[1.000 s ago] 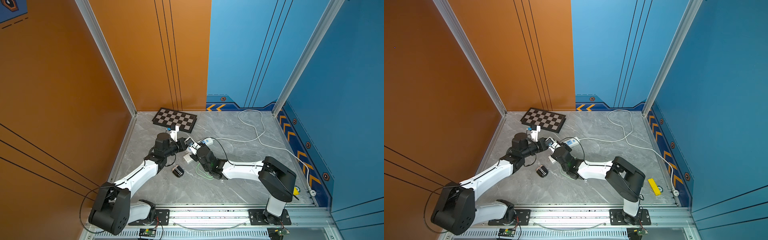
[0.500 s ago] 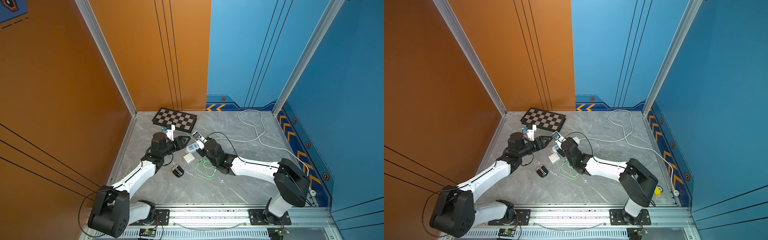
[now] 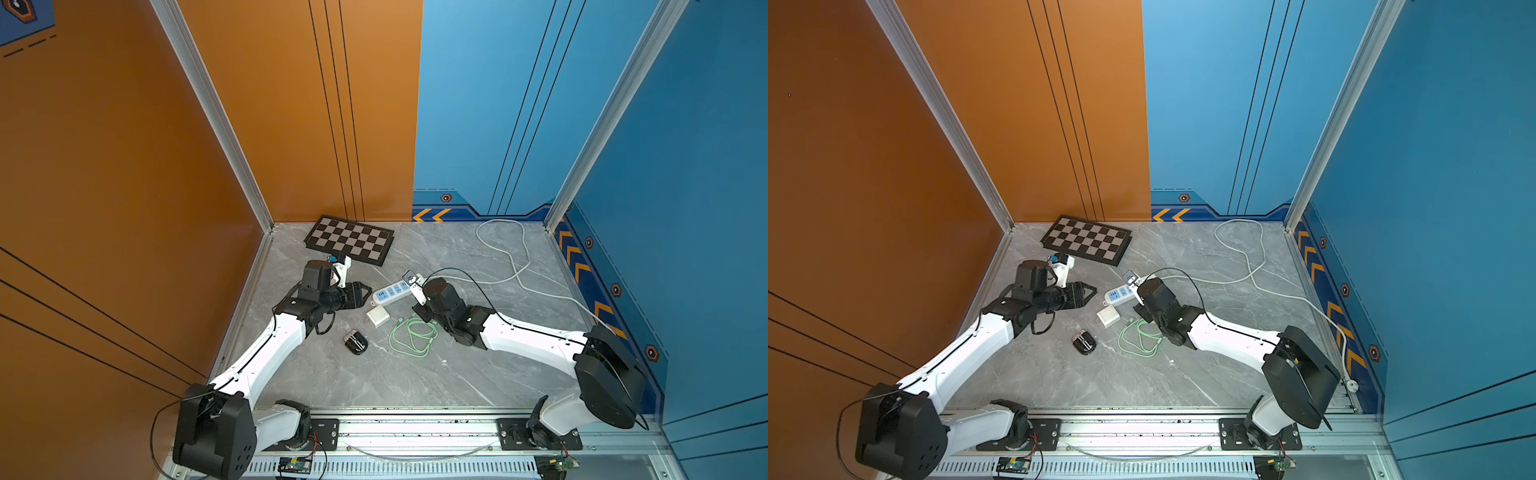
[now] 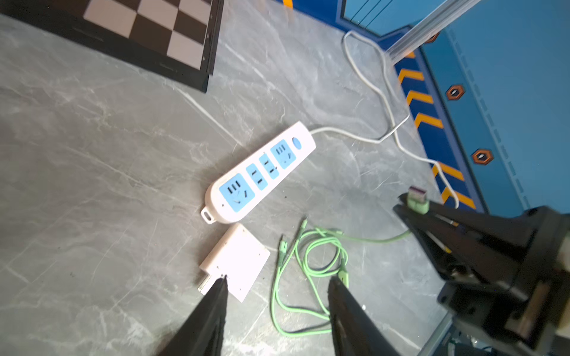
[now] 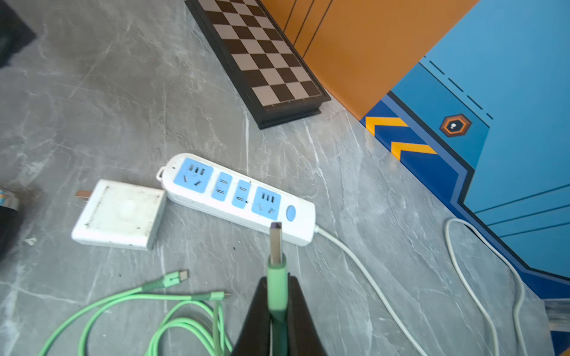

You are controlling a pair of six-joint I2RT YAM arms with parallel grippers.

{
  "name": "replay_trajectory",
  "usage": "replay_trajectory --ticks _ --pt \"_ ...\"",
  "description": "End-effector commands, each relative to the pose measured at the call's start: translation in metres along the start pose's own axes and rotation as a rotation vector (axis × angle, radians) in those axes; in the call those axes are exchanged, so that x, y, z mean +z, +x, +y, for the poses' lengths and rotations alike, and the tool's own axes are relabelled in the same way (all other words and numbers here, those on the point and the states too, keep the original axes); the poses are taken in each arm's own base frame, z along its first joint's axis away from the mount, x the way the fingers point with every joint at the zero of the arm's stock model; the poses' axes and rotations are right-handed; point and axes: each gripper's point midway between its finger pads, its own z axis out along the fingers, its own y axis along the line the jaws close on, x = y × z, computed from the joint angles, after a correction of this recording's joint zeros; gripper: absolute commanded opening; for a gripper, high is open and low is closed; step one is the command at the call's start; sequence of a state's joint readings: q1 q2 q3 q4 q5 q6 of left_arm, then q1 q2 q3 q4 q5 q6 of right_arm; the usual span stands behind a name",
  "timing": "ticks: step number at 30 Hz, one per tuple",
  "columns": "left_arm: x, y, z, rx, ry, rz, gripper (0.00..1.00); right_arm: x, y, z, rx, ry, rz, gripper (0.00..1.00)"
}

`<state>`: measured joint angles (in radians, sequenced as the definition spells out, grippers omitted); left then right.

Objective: Charge the electric shaver
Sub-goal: Pick up the charging cable from the center of the board, then pick up the plug from the center of the board.

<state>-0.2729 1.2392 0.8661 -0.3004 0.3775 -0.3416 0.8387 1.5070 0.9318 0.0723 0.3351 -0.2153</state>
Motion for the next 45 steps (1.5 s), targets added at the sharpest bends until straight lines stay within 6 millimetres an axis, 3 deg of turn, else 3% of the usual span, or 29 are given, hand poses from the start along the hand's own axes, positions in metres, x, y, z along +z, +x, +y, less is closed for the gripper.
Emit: replay_trajectory --ticks 1,7,16,23,30,36,37,45 --pt "0.000 0.050 0.016 0.212 -0.131 0.275 0.54 -0.007 0.027 -0.008 0.001 -0.009 0.082 0.00" --pt "0.024 0.081 0.003 0.600 -0.120 0.469 0.56 -0.016 0.032 -0.024 0.011 -0.003 0.082 0.00" --pt "0.061 0.073 0.015 0.822 -0.155 0.570 0.58 -0.018 0.040 -0.022 0.004 -0.007 0.102 0.00" --pt "0.075 0.062 0.036 0.914 -0.229 0.578 0.59 -0.015 0.043 -0.023 0.009 -0.005 0.115 0.00" --pt "0.091 0.065 0.037 0.903 -0.183 0.605 0.61 -0.013 0.047 -0.024 0.019 -0.011 0.125 0.00" --pt "0.105 0.073 0.040 0.878 -0.153 0.637 0.61 -0.012 0.049 -0.026 0.025 -0.006 0.131 0.00" --pt "0.106 0.076 0.041 0.875 -0.145 0.647 0.70 -0.012 0.050 -0.025 0.024 -0.008 0.134 0.00" --pt "0.104 0.091 0.055 0.835 -0.147 0.662 0.70 -0.011 0.052 -0.027 0.026 -0.004 0.143 0.00"
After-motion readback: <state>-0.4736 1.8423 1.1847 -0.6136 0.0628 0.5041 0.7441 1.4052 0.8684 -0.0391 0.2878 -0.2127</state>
